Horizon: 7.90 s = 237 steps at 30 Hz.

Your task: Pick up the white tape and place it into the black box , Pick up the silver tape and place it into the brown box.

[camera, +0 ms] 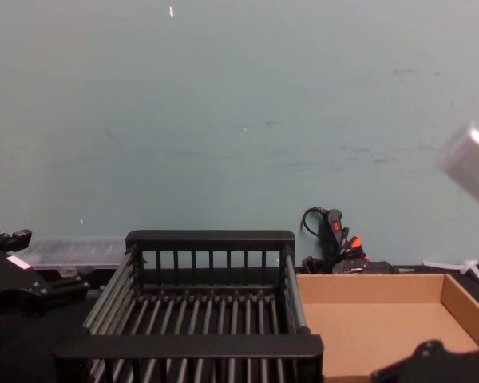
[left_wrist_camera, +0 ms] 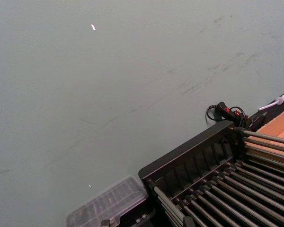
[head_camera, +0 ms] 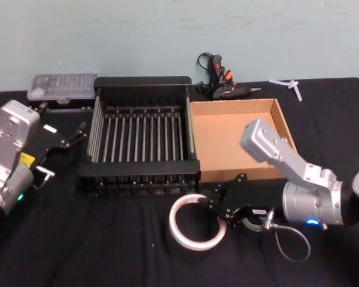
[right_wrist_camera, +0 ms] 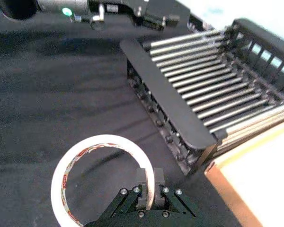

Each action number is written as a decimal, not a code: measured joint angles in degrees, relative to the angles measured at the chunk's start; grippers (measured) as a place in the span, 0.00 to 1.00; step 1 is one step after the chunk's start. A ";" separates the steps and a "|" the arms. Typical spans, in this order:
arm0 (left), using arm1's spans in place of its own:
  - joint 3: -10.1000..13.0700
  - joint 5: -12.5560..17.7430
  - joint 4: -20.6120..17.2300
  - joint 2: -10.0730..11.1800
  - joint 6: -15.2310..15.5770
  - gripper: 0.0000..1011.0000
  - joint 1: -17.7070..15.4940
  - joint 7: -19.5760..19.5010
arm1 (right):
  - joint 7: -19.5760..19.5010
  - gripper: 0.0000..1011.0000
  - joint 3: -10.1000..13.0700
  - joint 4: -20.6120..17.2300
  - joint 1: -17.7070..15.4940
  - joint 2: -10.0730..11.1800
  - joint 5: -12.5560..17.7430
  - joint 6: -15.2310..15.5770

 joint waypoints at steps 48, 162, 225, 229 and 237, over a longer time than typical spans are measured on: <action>0.00 0.00 0.00 0.00 0.00 0.99 0.00 0.00 | -7.04 0.10 0.82 15.10 13.67 -12.30 -4.61 -10.75; 0.00 0.00 0.00 0.00 0.00 0.99 0.00 0.00 | -11.43 0.99 4.99 26.17 14.18 -22.27 -18.14 -21.50; 0.00 0.00 0.00 0.00 0.00 0.99 0.00 0.00 | -13.40 0.99 16.98 -9.69 -15.53 -0.27 0.07 5.36; 0.00 0.00 0.00 0.00 0.00 0.99 0.00 0.00 | -13.57 0.99 16.66 -9.94 -16.28 0.67 0.11 7.51; 0.00 0.00 0.00 0.00 0.00 0.99 0.00 0.00 | -13.67 0.99 16.33 -9.78 -16.90 1.62 -0.25 10.03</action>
